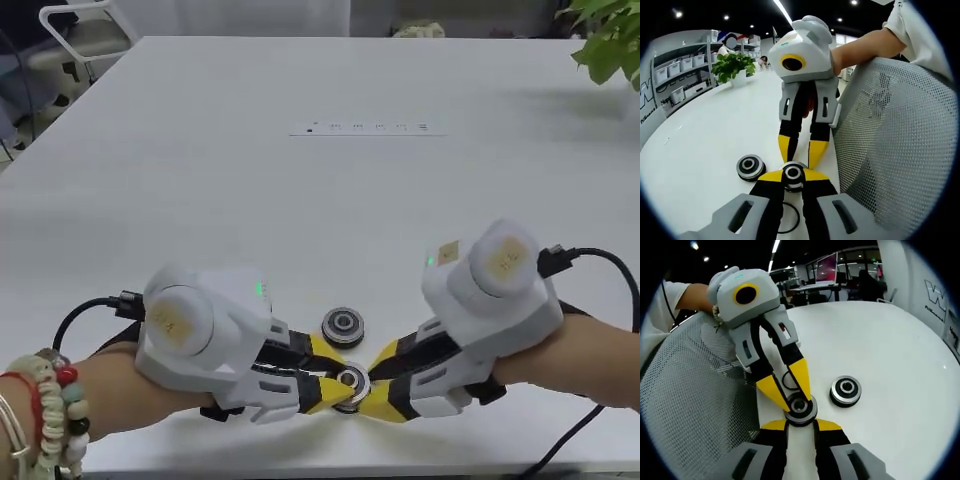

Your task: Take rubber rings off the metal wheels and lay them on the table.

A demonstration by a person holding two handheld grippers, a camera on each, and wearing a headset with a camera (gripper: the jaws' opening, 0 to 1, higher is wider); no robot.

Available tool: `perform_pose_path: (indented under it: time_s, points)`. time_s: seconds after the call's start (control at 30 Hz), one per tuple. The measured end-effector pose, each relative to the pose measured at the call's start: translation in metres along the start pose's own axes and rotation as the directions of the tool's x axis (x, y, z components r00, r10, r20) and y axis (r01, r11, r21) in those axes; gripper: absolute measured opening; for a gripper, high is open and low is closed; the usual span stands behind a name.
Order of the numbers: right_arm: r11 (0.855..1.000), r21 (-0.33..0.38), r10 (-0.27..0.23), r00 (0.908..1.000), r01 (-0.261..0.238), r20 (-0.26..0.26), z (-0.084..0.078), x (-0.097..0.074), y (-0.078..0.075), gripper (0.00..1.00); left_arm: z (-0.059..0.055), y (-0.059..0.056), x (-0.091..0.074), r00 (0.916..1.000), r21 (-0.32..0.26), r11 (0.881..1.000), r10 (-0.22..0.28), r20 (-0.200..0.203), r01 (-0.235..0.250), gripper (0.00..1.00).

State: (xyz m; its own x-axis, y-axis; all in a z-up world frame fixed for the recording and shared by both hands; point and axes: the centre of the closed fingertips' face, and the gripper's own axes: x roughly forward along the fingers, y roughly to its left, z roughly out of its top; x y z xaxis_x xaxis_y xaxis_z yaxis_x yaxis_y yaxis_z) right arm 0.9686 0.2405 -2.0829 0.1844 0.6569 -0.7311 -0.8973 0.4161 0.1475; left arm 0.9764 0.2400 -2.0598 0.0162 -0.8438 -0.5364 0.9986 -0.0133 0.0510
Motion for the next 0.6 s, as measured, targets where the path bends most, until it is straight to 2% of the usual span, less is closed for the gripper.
perform_pose_path:
  time_s: [0.17, 0.23, 0.4, 0.5, 0.53, 0.6]
  points:
    - [1.000, -0.029, -0.002, 0.9999, 0.001, -0.015, -0.003, -0.002, -0.001, 0.09, 0.000, 0.000, 0.000, 1.0000, -0.007, 1.000, 0.004, 0.001, -0.004, 0.08]
    - [0.999, -0.040, -0.012, 0.9998, 0.011, -0.014, -0.004, -0.004, -0.004, 0.01, 0.000, 0.000, 0.000, 1.0000, -0.006, 1.000, 0.005, 0.003, -0.005, 0.08]
    - [0.999, -0.037, -0.022, 0.9997, 0.022, -0.014, -0.002, -0.003, -0.006, 0.00, -0.001, 0.001, 0.000, 1.0000, -0.010, 1.000, 0.005, 0.003, -0.005, 0.08]
    - [0.997, 0.073, -0.024, 0.9997, 0.024, -0.010, -0.003, -0.004, -0.008, 0.00, -0.001, 0.001, 0.000, 1.0000, -0.010, 1.000, 0.007, 0.003, -0.007, 0.08]
    - [0.991, 0.130, -0.021, 0.9998, 0.021, -0.008, -0.003, -0.004, -0.009, 0.00, -0.001, 0.001, 0.000, 1.0000, -0.010, 1.000, 0.008, 0.002, -0.008, 0.08]
    - [0.980, 0.197, -0.021, 0.9997, 0.022, -0.007, -0.004, -0.004, -0.011, 0.00, -0.001, 0.001, 0.000, 1.0000, -0.008, 1.000, 0.009, 0.000, -0.009, 0.08]
